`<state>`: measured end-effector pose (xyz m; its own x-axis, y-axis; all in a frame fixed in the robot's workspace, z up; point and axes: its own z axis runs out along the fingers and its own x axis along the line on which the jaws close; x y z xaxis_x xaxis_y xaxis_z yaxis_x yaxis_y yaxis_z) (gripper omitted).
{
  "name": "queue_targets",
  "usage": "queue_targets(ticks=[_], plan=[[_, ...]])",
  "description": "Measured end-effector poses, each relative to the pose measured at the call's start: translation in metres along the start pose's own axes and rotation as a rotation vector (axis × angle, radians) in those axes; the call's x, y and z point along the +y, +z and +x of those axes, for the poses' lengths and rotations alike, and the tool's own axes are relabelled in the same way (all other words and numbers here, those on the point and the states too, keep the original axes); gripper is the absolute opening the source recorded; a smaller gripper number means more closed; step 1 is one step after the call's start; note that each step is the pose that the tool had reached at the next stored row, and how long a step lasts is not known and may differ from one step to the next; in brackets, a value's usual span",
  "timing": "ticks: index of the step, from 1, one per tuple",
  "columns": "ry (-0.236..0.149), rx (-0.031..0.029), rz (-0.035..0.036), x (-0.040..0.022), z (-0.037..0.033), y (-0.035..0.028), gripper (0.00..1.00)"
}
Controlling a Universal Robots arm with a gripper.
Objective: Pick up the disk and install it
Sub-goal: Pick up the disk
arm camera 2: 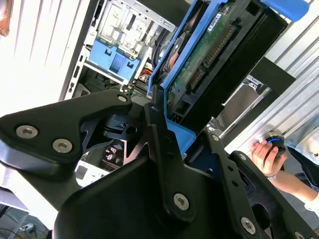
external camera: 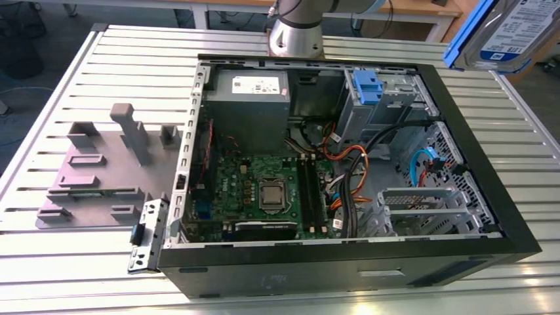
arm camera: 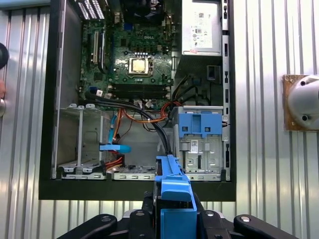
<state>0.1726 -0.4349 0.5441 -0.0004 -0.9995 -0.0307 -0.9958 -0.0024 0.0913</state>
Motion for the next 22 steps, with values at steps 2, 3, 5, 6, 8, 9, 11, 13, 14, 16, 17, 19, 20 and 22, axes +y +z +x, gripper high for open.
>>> queue_targets(ticks=[2, 3, 5, 6, 8, 9, 11, 13, 14, 16, 17, 19, 20, 22], plan=[[0.0, 0.0, 0.0, 0.0, 0.0006, 0.0001, 0.37], [0.0, 0.0, 0.0, 0.0, 0.0008, 0.0001, 0.37], [0.0, 0.0001, 0.0, 0.0, 0.0014, 0.0001, 0.37], [0.0, 0.0, 0.0, 0.0, 0.0017, 0.0002, 0.37], [0.0, 0.0, 0.0, 0.0, 0.0022, 0.0002, 0.37], [0.0, 0.0, 0.0, 0.0, 0.0025, 0.0002, 0.37], [0.0, 0.0, 0.0, 0.0, 0.0031, 0.0003, 0.37], [0.0, 0.0, 0.0, 0.0, 0.0037, 0.0004, 0.37], [0.0, 0.0, 0.0, 0.0, 0.0039, 0.0004, 0.37], [0.0, 0.0, 0.0, 0.0, 0.0045, 0.0005, 0.37], [0.0, 0.0, 0.0001, -0.0001, 0.0048, 0.0005, 0.37], [0.0, 0.0001, 0.0, -0.0001, 0.0054, 0.0005, 0.37], [0.0, -0.0001, 0.0, 0.0, 0.0057, 0.0006, 0.37], [0.0, 0.0001, 0.0, -0.0001, 0.0063, 0.0006, 0.37]])
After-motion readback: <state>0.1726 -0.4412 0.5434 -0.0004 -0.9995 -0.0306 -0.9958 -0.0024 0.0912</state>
